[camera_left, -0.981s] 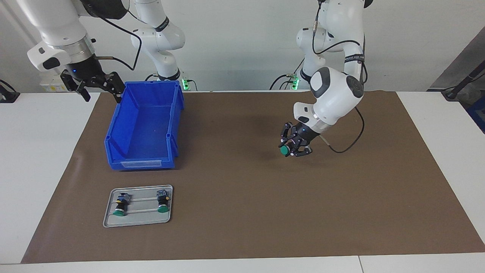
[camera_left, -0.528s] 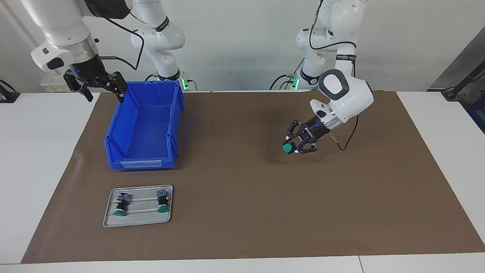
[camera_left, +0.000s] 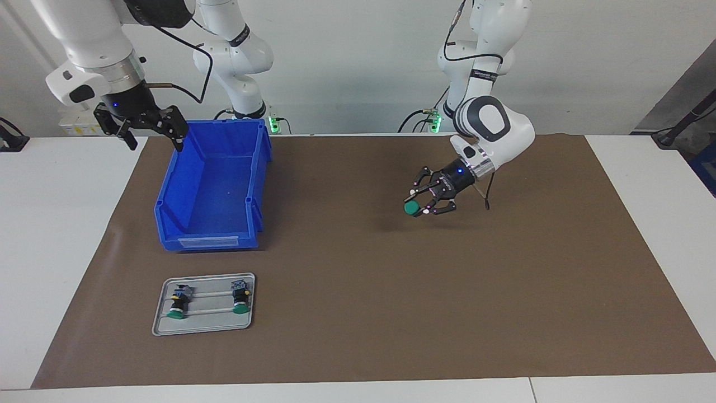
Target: Place and press button with both arms
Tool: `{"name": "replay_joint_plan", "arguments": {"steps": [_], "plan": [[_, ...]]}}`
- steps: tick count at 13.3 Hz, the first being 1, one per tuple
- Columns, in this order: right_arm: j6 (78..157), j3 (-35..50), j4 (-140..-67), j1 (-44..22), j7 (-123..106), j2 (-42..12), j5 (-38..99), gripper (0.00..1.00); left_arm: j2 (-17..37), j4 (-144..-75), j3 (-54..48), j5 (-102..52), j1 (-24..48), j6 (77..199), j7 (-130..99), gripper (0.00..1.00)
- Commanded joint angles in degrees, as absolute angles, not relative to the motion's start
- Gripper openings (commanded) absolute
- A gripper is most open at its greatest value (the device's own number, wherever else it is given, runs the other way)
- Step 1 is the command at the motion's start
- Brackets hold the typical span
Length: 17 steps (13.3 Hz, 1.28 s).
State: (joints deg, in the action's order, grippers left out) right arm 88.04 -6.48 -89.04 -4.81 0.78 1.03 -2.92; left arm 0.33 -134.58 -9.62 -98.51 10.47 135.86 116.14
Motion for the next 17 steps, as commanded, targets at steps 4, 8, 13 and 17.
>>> {"name": "replay_joint_plan", "arguments": {"steps": [4,8,13,17], "plan": [[88.4,-6.2,-90.8,-4.6,1.1,2.5,-2.5,1.00,5.1,-139.4,-8.7,-112.6,10.2,126.8,141.4,0.00],[88.4,-6.2,-90.8,-4.6,1.1,2.5,-2.5,1.00,7.3,-141.5,-8.6,-120.4,8.3,119.5,151.2,0.00],[88.4,-6.2,-90.8,-4.6,1.1,2.5,-2.5,1.00,7.3,-143.9,-8.6,-124.2,8.5,118.0,156.6,0.00],[88.4,-6.2,-90.8,-4.6,1.1,2.5,-2.5,1.00,7.5,-143.9,-8.6,-124.1,9.1,119.3,156.7,0.00]]}}
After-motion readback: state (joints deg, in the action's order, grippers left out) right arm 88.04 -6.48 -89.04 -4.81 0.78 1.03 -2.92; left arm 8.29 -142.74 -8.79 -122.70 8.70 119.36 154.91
